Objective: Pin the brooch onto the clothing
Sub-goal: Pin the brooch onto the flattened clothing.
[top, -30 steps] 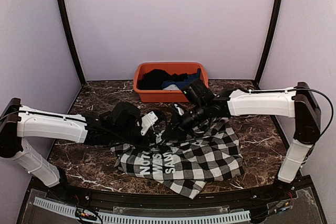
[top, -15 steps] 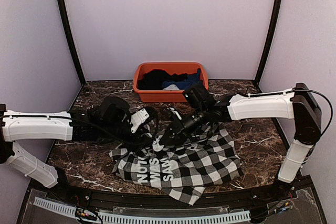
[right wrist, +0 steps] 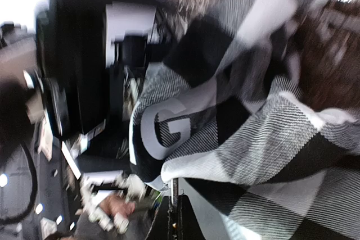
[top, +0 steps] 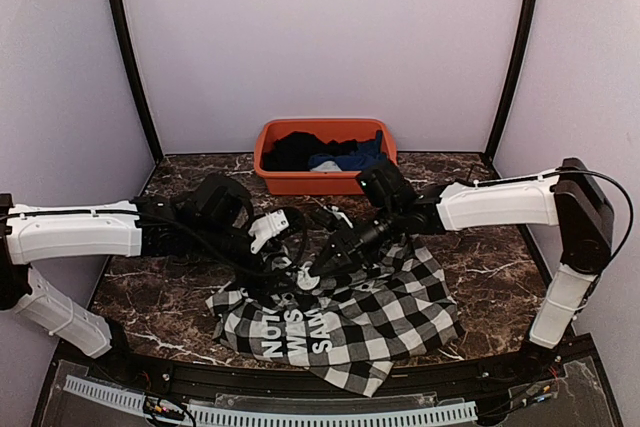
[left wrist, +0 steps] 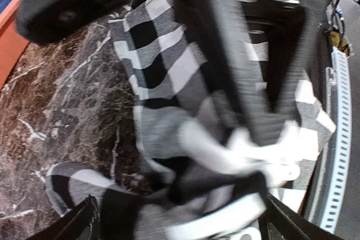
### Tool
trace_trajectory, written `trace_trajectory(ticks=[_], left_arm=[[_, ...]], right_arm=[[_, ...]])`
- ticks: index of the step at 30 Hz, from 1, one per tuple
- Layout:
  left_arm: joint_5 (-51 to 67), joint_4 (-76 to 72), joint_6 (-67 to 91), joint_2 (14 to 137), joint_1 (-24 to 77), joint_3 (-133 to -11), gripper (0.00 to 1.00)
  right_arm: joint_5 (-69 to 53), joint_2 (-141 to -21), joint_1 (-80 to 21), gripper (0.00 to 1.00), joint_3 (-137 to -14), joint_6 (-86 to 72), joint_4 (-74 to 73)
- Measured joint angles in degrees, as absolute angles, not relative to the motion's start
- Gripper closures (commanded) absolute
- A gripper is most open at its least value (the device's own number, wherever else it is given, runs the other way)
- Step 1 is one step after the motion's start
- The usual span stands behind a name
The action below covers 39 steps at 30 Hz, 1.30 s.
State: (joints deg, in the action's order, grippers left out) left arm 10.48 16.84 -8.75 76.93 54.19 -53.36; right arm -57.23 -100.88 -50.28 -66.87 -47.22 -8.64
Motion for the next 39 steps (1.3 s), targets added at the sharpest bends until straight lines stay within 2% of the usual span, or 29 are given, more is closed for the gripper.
trace_trajectory(ticks=[8,18,22,30,33,39], left_arm=[[21.3,16.5,-6.6,77.5,49.5,-55.7,0.01],[28.4,14.8,-5.3,78.8,45.5,-58.3,0.03],[30.0,14.2,-5.3,80.9,44.5,-60.4,0.15],[35.0,13.6,-5.7,83.4,41.6,-62.0,0.3],[36.6,13.3,-5.7,83.9,41.0,-62.0,0.3],[39.6,12.9,-5.5,85.3,40.8,-62.0,0.24]], right_arm=[[-52.3,-101.3,-44.9,1.0,-67.0,-47.4,-0.2],[-52.3,-102.2,-44.8,1.0,-67.1,-47.6,3.5],[-52.6,-102.2,-44.8,1.0,-67.0,-47.6,4.5],[-52.9,-102.0,-44.8,1.0,-64.4,-46.9,6.1],[-53.0,-102.0,-44.8,1.0,-64.0,-46.5,6.3],[-53.4,-101.9,-44.8,1.0,-63.8,-46.3,6.7]])
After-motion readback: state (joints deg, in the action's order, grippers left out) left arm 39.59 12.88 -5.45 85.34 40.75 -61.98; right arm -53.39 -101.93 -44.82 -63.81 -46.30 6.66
